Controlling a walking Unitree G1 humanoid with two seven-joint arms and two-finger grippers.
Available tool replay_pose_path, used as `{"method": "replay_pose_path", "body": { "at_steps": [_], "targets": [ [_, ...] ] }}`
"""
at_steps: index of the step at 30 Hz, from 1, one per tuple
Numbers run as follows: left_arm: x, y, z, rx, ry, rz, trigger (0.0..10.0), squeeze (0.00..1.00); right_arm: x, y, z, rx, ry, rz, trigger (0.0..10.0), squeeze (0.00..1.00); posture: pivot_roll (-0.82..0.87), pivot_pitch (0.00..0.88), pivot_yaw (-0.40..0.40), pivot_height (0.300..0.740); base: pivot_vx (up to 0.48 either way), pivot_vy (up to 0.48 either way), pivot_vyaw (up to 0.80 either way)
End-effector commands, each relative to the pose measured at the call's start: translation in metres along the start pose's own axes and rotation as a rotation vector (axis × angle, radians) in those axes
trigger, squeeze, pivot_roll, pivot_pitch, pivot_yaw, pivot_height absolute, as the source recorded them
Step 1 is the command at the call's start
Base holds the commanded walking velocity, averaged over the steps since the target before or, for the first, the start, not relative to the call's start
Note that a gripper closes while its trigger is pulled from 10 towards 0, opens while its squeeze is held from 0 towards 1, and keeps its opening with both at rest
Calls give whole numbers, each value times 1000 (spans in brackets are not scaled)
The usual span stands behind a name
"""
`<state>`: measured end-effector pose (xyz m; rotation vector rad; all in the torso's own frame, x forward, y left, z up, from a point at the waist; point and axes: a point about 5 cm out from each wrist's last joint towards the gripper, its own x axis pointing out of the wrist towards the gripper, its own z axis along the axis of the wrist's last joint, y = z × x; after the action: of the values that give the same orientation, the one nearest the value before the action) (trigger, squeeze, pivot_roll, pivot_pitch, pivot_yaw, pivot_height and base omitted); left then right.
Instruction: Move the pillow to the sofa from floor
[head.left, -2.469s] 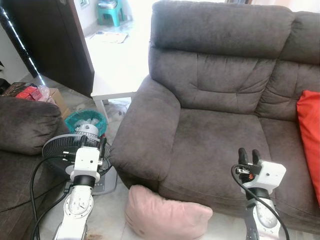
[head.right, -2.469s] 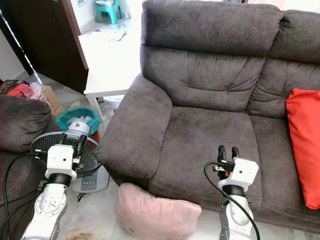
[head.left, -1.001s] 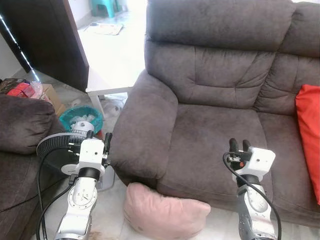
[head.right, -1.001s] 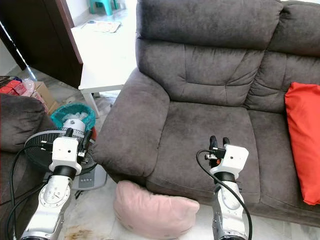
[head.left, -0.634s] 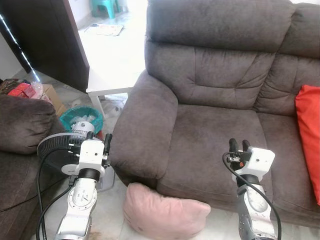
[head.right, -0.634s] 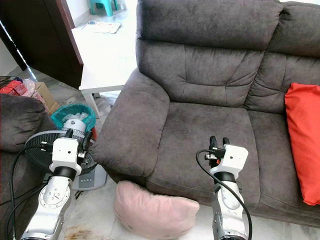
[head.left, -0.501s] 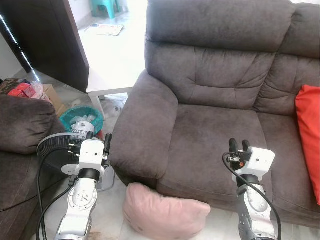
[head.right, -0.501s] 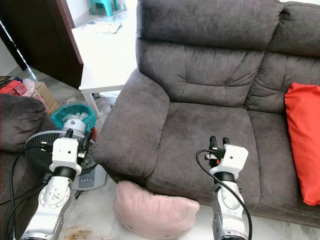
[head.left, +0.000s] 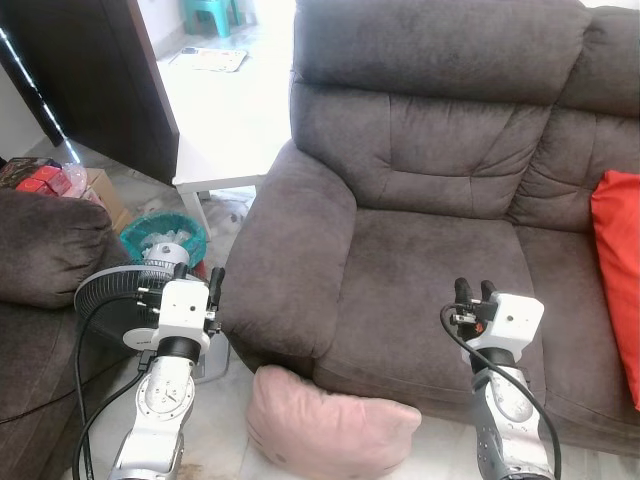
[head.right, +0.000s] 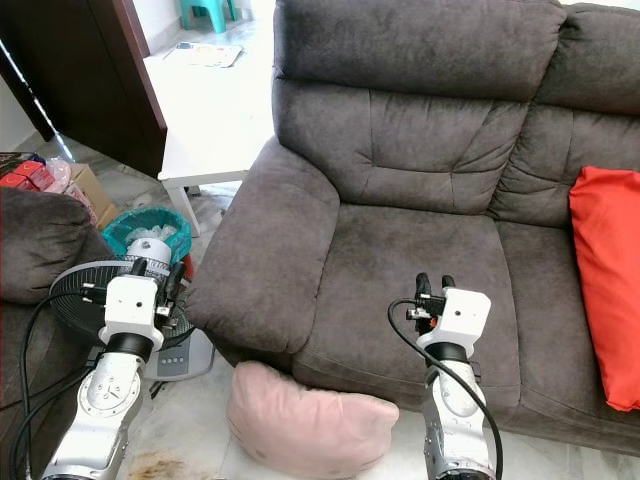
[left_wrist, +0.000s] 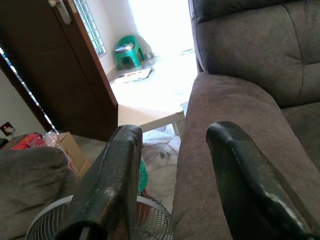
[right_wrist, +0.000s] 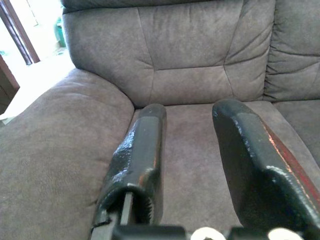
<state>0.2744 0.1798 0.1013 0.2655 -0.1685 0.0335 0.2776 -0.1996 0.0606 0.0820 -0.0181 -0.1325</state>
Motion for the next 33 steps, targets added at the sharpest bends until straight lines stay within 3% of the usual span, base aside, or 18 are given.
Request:
{"method": "replay_pose_path", "body": {
  "at_steps": [1, 9, 33],
  "targets": [
    [0, 1, 2, 1, -4, 4, 10000, 0, 0, 0, -2, -7, 21, 5, 10000, 0, 150, 67, -20, 691, 0, 0, 0],
    [0, 0, 2, -1, -3, 4, 10000, 0, 0, 4, 0, -8, 6, 26, 10000, 0, 149, 73, -23, 646, 0, 0, 0],
    [1, 1, 2, 1, 4, 13, 10000, 0, 0, 6, -1, 2, 11, 32, 10000, 0, 150, 85, -27, 646, 0, 0, 0]
  ]
}}
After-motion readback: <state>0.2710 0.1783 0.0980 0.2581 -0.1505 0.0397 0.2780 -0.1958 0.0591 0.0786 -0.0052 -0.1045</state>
